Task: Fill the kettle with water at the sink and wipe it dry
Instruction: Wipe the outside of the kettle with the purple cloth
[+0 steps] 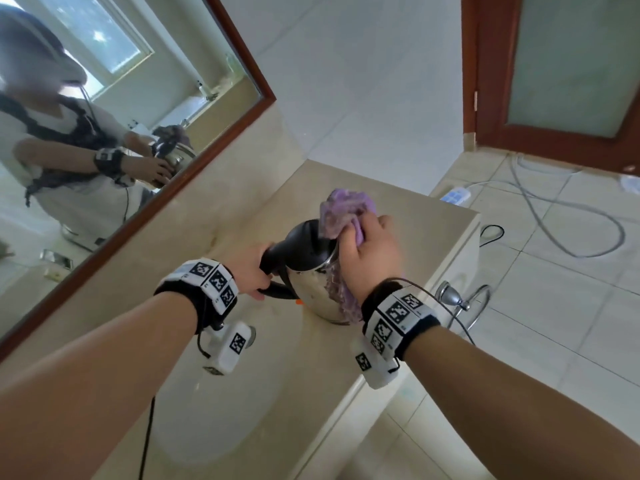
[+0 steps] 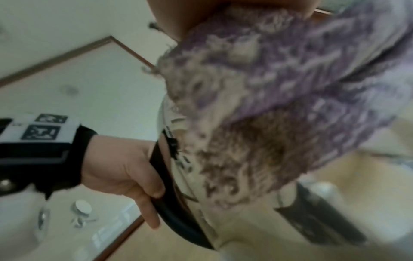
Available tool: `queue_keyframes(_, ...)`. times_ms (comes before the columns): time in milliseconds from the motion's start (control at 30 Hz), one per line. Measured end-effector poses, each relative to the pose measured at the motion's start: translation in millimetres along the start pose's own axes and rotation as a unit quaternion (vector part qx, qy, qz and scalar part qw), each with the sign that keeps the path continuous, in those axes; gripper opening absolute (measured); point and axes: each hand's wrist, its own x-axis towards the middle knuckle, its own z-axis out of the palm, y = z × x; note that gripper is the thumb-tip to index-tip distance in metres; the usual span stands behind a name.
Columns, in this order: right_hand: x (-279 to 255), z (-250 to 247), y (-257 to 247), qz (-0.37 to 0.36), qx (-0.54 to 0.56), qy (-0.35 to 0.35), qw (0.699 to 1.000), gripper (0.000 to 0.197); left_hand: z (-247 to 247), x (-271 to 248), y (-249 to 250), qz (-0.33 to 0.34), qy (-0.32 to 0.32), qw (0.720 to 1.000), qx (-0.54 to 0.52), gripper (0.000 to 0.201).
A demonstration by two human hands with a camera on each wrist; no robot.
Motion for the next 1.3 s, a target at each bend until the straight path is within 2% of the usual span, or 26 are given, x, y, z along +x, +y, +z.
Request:
queue_keyframes(100, 7, -6, 23, 0.036, -0.043, -0.035, 0.998, 0.027, -2, 8, 1, 0.002, 0.004, 1.0, 0.014, 0.041)
queue_keyframes(167, 8, -6, 34, 0.092, 0.007, -0.044, 0.995, 0.033, -4, 13, 2, 0.005, 0.017, 0.999, 0.029, 0.04)
queue_keyframes(200, 8, -4, 36, 0.098, 0.033, -0.04, 0.994, 0.034, -5, 15, 2, 0.007, 0.021, 0.999, 0.034, 0.039)
queue_keyframes(233, 8, -2, 34, 0.075, 0.038, -0.025, 0.996, 0.032, -6, 18, 2, 0.011, 0.025, 0.999, 0.041, 0.039)
queue_keyframes(333, 14, -3, 19, -0.079, -0.019, -0.014, 0.997, 0.02, -9, 26, 2, 0.015, 0.027, 0.998, 0.058, 0.034)
queue_keyframes(400, 27, -6, 12, -0.156, -0.077, -0.065, 0.983, 0.021, -10, 33, 2, 0.022, 0.022, 0.997, 0.068, 0.031)
queue_keyframes(467, 42, -10, 9, -0.198, -0.122, -0.142, 0.962, 0.022, -13, 39, 1, 0.033, 0.02, 0.995, 0.088, 0.029)
queue_keyframes(533, 57, -12, 7, -0.18, -0.129, -0.225, 0.949, 0.028, -15, 43, 0, 0.046, 0.021, 0.992, 0.112, 0.028)
queue_keyframes(600, 70, -12, 7, -0.118, -0.093, -0.29, 0.945, 0.034, -18, 45, 0, 0.061, 0.019, 0.989, 0.131, 0.029)
queue_keyframes(700, 88, -7, 18, -0.001, 0.004, -0.322, 0.947, 0.039, -22, 49, 2, 0.072, 0.019, 0.983, 0.169, 0.035)
queue_keyframes(800, 93, 5, 41, 0.061, 0.019, -0.316, 0.947, 0.043, -20, 50, 0, 0.07, 0.026, 0.978, 0.193, 0.033)
queue_keyframes(933, 81, 16, 65, 0.135, 0.064, -0.246, 0.958, 0.041, -19, 46, 5, 0.065, 0.035, 0.979, 0.188, 0.028)
queue_keyframes(1067, 64, 11, 71, 0.182, 0.062, -0.198, 0.961, 0.044, -19, 42, 11, 0.036, 0.042, 0.984, 0.168, 0.039)
queue_keyframes(1167, 54, 2, 60, 0.184, 0.065, -0.175, 0.965, 0.044, -20, 28, 20, -0.027, 0.021, 0.997, 0.068, 0.064)
queue_keyframes(1233, 51, -2, 42, 0.155, 0.081, -0.156, 0.972, 0.036, -16, 13, 33, -0.067, 0.032, 0.996, -0.055, 0.06)
queue_keyframes(1300, 52, -3, 23, 0.092, 0.082, -0.154, 0.98, 0.032, -11, -1, 54, -0.108, 0.056, 0.978, -0.167, 0.045)
